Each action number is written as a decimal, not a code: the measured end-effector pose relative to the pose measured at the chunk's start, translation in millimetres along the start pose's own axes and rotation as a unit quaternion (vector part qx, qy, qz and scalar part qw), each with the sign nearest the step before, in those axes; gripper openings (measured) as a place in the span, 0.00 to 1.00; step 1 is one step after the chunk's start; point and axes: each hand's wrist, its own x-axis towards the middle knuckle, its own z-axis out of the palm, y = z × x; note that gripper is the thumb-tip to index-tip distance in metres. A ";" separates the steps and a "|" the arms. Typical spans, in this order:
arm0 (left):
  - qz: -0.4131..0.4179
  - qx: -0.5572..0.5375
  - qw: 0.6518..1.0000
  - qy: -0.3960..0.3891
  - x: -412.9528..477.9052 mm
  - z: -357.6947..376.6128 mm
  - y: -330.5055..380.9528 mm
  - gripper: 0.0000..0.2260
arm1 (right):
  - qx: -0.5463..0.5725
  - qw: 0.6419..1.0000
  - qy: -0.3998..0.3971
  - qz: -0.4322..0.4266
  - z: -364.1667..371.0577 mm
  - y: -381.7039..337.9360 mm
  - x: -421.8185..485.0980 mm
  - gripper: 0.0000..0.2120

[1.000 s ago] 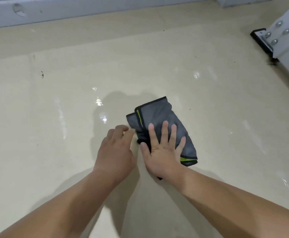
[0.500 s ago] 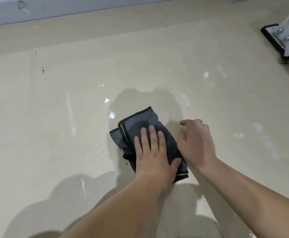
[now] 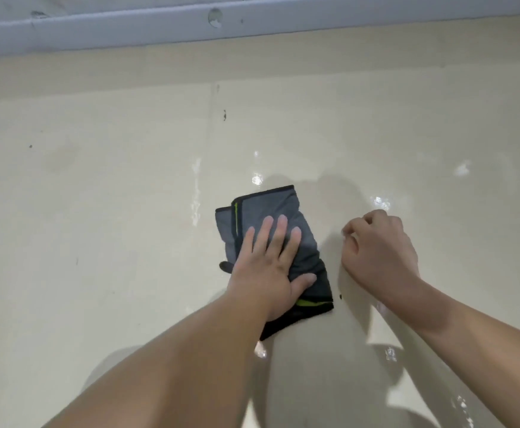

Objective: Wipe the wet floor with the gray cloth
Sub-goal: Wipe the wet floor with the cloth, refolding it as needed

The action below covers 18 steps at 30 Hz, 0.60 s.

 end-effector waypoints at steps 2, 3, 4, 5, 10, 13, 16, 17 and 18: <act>-0.077 -0.027 0.997 0.004 -1.9 -2.4 -29.2 0.38 | 0.018 1.000 -0.015 -0.008 2.9 -12.5 0.9 0.11; -0.104 -0.037 0.994 0.002 -2.9 -1.9 -38.1 0.38 | 0.022 0.999 -0.028 -0.012 3.6 -17.3 1.3 0.11; -0.119 -0.043 0.992 0.003 -3.5 -0.8 -42.6 0.38 | 0.023 0.999 -0.041 -0.018 3.7 -21.4 1.0 0.12; -0.126 -0.045 0.991 0.007 -2.9 0.9 -43.7 0.38 | 0.021 0.998 -0.053 -0.027 3.0 -24.1 -0.1 0.13; -0.060 -0.004 0.998 -0.016 -6.4 -0.3 -28.1 0.39 | 0.048 0.985 -0.162 0.030 -17.8 -25.4 -18.4 0.17; 0.129 0.080 0.987 -0.055 -18.3 0.9 -19.6 0.39 | 0.077 0.974 -0.203 0.072 -33.1 -25.4 -43.8 0.18; 0.286 0.138 0.944 -0.087 -10.7 -5.8 -29.7 0.38 | -0.005 0.957 -0.287 0.041 -41.5 -29.4 -46.9 0.16; 0.310 0.145 0.936 -0.086 -6.2 -7.4 -36.1 0.38 | -0.038 0.946 -0.321 0.032 -43.4 -33.7 -42.9 0.17; 0.325 0.147 0.931 -0.074 -2.2 -6.7 -42.3 0.37 | -0.061 0.939 -0.338 0.033 -45.6 -40.1 -37.4 0.18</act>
